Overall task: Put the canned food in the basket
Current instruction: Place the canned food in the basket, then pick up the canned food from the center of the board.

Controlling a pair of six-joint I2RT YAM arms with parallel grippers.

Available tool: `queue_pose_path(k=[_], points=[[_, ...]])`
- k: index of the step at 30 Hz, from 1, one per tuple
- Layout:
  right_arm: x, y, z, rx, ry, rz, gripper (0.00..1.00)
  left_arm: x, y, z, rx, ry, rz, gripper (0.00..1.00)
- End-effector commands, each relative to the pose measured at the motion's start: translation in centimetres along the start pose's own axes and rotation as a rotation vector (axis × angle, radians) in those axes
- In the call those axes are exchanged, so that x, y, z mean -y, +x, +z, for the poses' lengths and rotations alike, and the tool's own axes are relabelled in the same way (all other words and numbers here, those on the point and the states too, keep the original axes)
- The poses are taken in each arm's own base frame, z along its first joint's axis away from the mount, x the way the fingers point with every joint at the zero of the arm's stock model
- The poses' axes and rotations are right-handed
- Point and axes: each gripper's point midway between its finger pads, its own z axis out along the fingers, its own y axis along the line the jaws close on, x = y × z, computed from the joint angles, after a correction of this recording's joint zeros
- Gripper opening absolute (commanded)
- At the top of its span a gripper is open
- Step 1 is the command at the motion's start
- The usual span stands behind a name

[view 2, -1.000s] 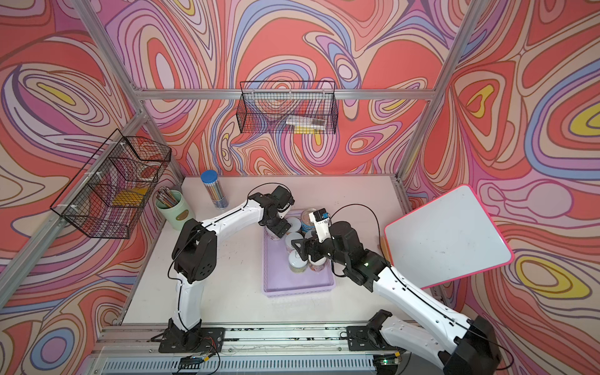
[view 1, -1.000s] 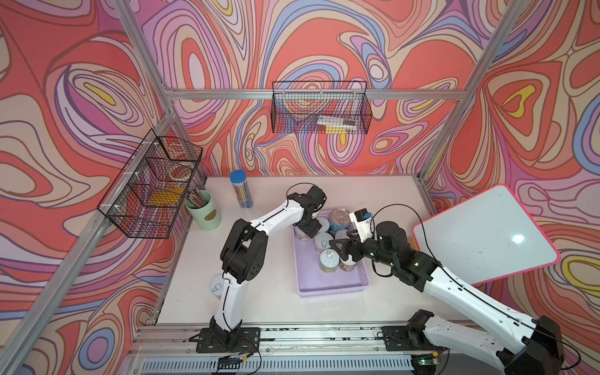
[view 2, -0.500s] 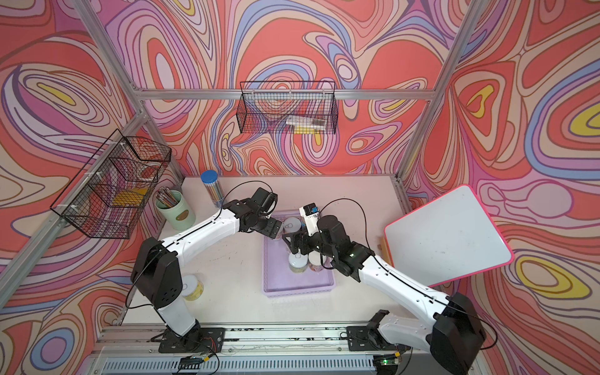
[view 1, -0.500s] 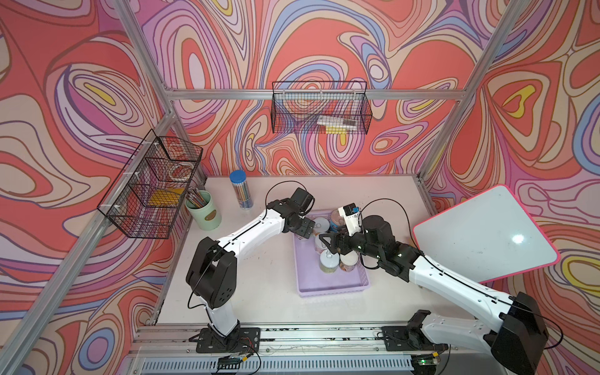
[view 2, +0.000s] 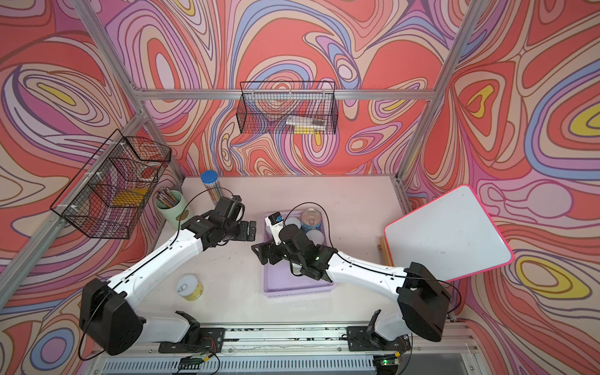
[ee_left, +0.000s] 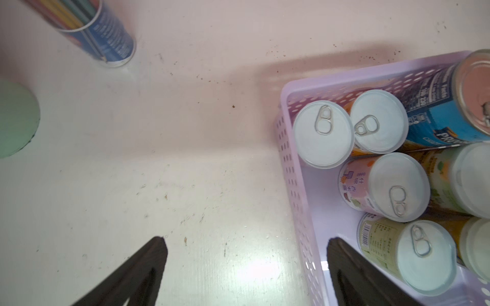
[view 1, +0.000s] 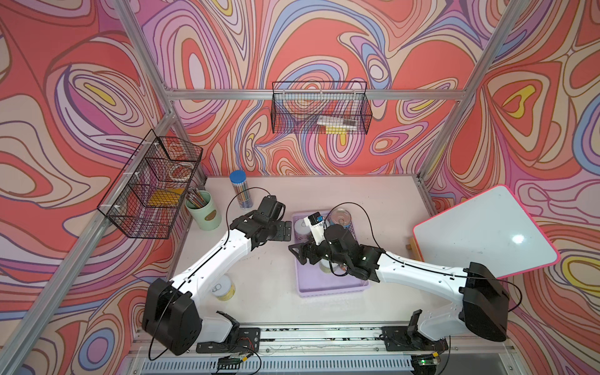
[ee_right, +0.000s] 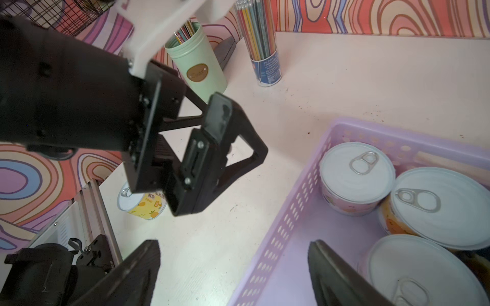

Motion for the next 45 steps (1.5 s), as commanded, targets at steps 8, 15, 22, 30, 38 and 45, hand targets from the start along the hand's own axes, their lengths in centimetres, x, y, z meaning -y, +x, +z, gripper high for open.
queue_pose_path(k=[8,15,22,30,38,45], points=[[-3.9,2.0,4.2,-0.033,-0.071,0.191,0.91,-8.7,5.1,-5.2,-0.015,-0.270,-0.272,0.99],[-7.0,2.5,6.8,-0.106,-0.210,0.338,0.96,-12.3,8.6,-7.1,-0.055,-0.379,-0.436,0.99],[-7.3,3.8,9.4,-0.259,-0.190,0.367,0.98,-14.5,11.2,-7.5,-0.110,-0.421,-0.583,0.99],[-4.6,3.1,11.3,-0.353,-0.284,0.480,0.98,-15.6,13.6,-6.0,-0.176,-0.407,-0.719,0.99],[-3.2,2.1,11.8,-0.367,-0.224,0.310,0.98,-17.0,15.5,-5.2,-0.231,-0.483,-0.816,0.98],[-3.3,2.3,11.8,-0.378,-0.230,0.313,0.98,-17.6,17.7,-4.1,-0.257,-0.495,-0.935,0.97]])
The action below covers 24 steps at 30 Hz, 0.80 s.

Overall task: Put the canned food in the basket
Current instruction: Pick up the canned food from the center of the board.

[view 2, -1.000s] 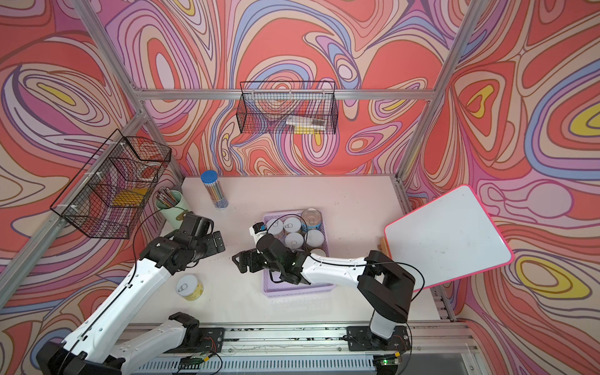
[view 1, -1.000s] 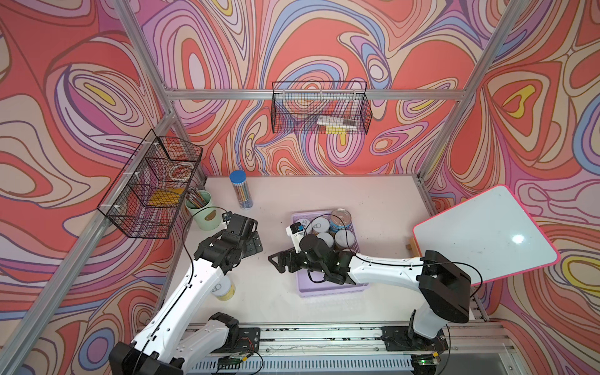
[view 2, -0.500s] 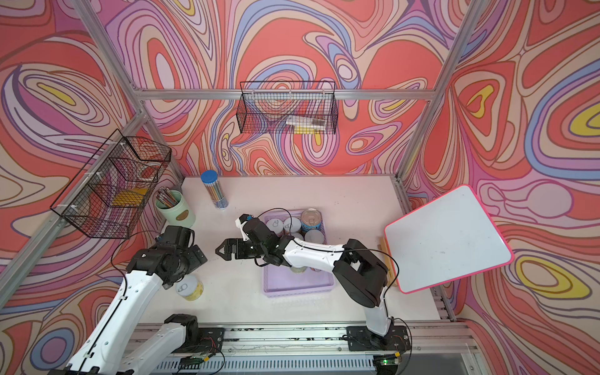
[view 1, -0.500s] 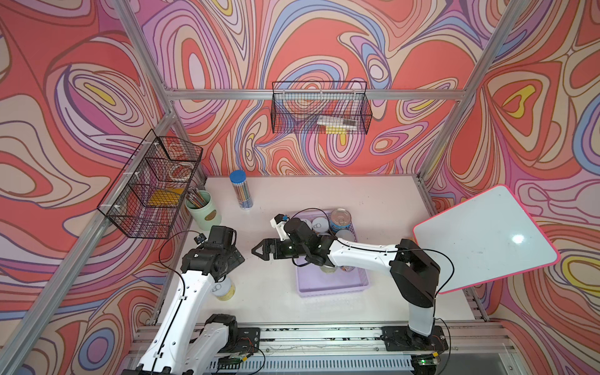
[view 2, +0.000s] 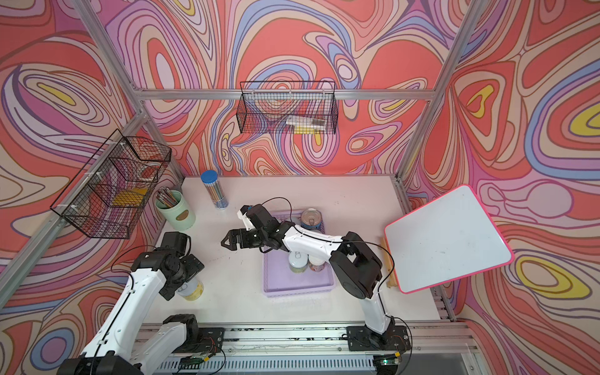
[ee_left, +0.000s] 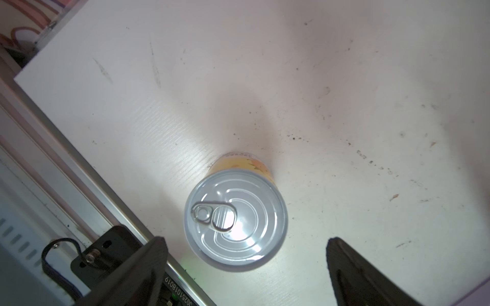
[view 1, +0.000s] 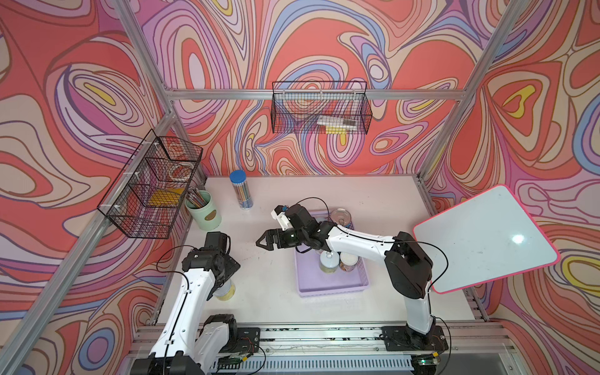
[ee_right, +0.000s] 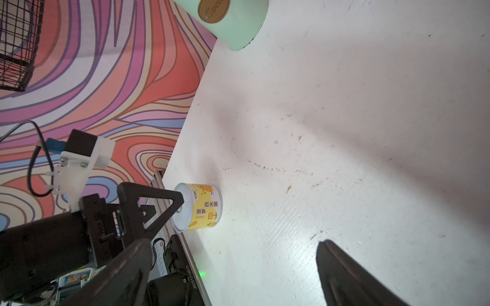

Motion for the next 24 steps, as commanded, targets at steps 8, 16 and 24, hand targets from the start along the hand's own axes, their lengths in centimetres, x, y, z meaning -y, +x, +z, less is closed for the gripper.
queue_pose_path(k=[8,16,24], points=[[0.9,2.0,0.4,-0.046,-0.007,0.022,0.98,1.6,0.9,2.1,-0.080,0.088,-0.030,0.98],[0.9,2.5,0.4,-0.058,-0.019,0.038,0.98,2.9,1.7,3.7,-0.149,0.113,0.014,0.95],[1.6,2.4,0.0,-0.031,0.013,0.033,0.98,5.3,1.3,4.0,-0.188,0.179,0.089,0.93]])
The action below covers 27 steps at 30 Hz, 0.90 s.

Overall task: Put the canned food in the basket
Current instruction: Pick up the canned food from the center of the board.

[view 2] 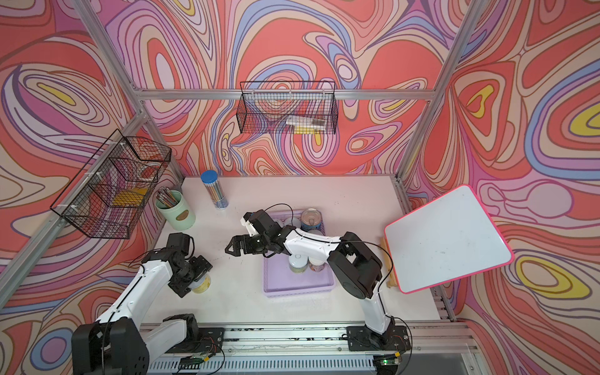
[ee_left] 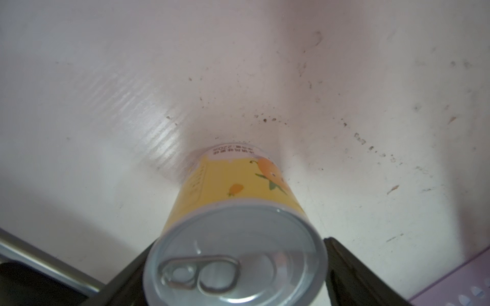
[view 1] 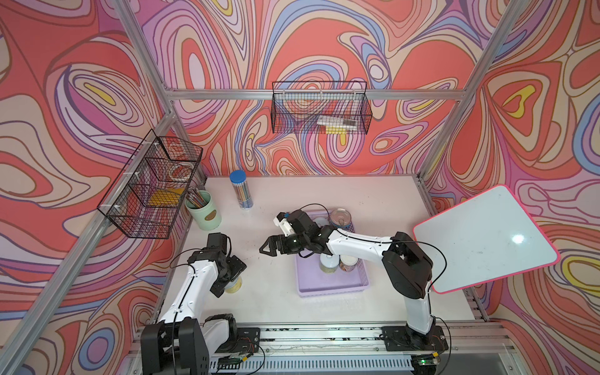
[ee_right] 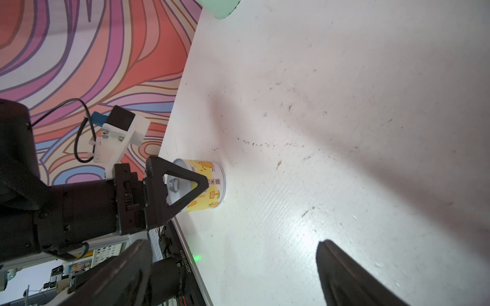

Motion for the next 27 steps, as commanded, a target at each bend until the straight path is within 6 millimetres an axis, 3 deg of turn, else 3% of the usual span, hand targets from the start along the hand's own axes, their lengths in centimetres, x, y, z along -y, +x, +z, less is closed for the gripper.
queue_pose_path(k=[1,4,9,17,27], points=[[-0.2,-0.2,-0.6,0.027,0.005,-0.010,0.98,1.8,-0.9,-0.2,-0.003,0.054,0.062,0.93],[-0.2,-0.2,-0.6,0.026,0.006,-0.009,0.98,1.9,-1.2,-0.1,-0.011,0.037,0.080,0.94],[0.0,-0.5,-1.0,0.042,0.033,-0.026,0.98,0.3,-1.9,-0.8,0.041,-0.047,0.068,0.95],[-0.3,-1.2,-1.9,0.069,0.061,-0.065,0.98,0.7,-1.8,-0.3,-0.001,-0.054,0.106,0.91],[0.1,-0.8,-1.6,0.055,0.062,-0.053,0.98,0.8,-0.9,-0.3,-0.002,-0.095,0.158,0.90]])
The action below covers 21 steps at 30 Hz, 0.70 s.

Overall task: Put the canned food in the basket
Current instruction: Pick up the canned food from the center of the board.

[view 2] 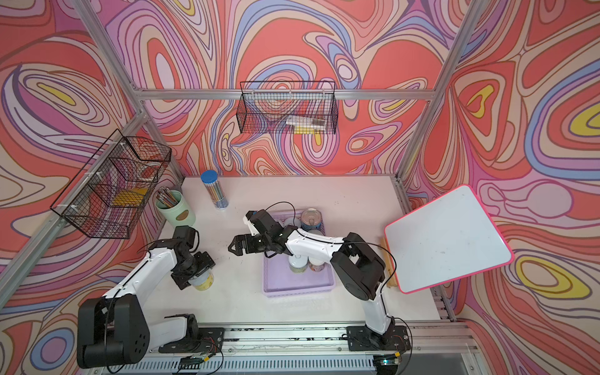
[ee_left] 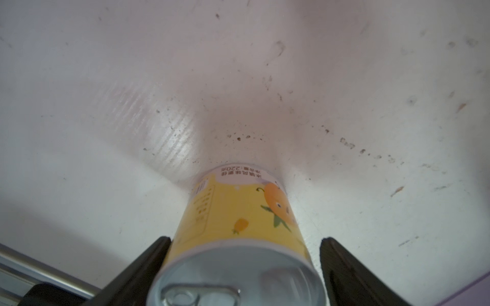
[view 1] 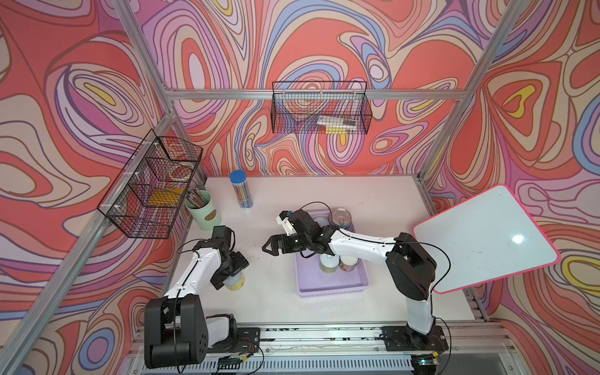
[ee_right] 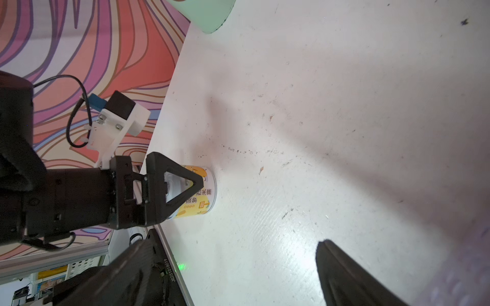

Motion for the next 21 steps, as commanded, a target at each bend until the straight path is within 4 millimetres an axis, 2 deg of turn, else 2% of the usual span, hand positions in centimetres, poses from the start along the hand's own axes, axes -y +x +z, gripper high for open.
queue_pose_path(k=[1,10,21], points=[[-0.5,-0.1,-0.8,0.010,-0.002,-0.013,0.98,-0.4,0.1,-0.7,0.012,-0.035,0.013,0.89],[-0.5,-0.3,-1.3,0.028,0.005,-0.027,0.98,-0.9,-0.4,-1.8,0.061,-0.046,-0.001,0.83],[-0.4,0.1,-1.1,0.019,-0.004,-0.019,0.97,-0.5,0.0,-1.2,0.026,-0.033,0.011,0.81]])
